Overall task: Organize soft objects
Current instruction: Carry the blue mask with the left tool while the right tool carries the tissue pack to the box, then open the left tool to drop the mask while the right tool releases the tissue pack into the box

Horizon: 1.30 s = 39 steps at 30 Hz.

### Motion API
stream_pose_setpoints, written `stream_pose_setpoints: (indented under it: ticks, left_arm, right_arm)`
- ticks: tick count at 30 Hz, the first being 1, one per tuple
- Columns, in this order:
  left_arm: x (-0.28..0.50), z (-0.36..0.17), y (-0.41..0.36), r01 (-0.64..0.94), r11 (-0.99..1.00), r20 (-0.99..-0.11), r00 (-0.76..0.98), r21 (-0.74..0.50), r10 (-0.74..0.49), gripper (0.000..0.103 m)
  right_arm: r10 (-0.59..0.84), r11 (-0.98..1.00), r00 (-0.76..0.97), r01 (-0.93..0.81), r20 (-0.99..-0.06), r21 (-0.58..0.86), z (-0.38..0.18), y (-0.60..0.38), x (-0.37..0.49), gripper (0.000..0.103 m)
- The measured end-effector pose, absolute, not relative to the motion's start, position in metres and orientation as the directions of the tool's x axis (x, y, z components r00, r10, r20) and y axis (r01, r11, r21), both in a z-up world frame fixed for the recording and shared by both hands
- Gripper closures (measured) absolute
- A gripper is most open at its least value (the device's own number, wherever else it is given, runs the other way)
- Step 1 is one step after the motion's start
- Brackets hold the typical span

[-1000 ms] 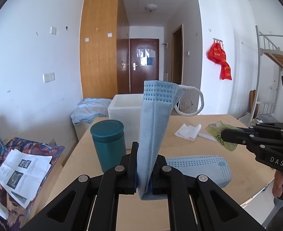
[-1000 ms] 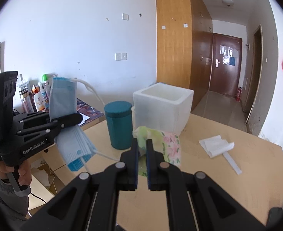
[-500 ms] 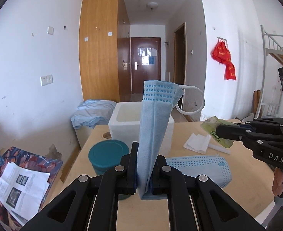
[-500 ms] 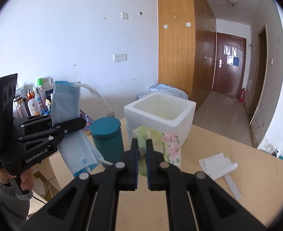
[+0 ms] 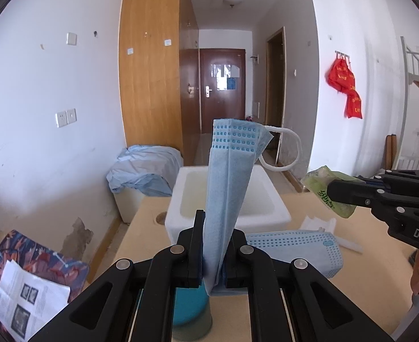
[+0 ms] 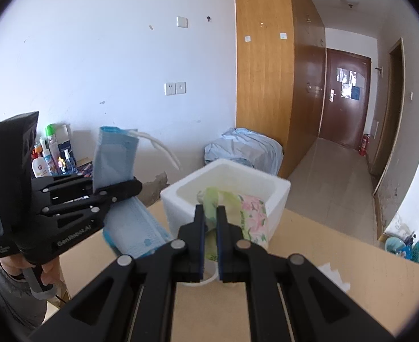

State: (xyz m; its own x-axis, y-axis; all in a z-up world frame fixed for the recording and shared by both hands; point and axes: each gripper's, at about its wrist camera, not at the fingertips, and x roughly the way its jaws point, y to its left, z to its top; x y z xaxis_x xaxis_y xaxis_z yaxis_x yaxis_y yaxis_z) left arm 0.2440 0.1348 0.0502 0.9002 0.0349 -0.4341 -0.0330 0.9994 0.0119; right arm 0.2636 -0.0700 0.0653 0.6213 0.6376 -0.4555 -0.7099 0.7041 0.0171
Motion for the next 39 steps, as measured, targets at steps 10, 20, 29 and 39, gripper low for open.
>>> stream_pose_setpoints:
  ticks: [10, 20, 29, 39]
  left_arm:
    - [0.312, 0.047, 0.145, -0.058, 0.998, -0.462, 0.885, 0.011, 0.057, 0.094]
    - [0.352, 0.036, 0.157, -0.064, 0.998, -0.502, 0.864, -0.011, 0.049, 0.094]
    - [0.381, 0.033, 0.152, -0.057, 0.998, -0.551, 0.834, -0.024, 0.034, 0.094]
    - [0.382, 0.029, 0.156, -0.048, 0.997, -0.565, 0.825, -0.053, 0.01, 0.082]
  right_arm:
    - [0.664, 0.673, 0.599, -0.74, -0.448, 0.007, 0.066, -0.042, 0.309, 0.094]
    - [0.676, 0.657, 0.564, -0.752, -0.475, 0.042, 0.054, -0.031, 0.347, 0.094]
    - [0.673, 0.66, 0.545, -0.748, -0.5, 0.073, 0.045, -0.028, 0.368, 0.094]
    - [0.673, 0.657, 0.54, -0.75, -0.505, 0.073, 0.05, -0.026, 0.368, 0.094]
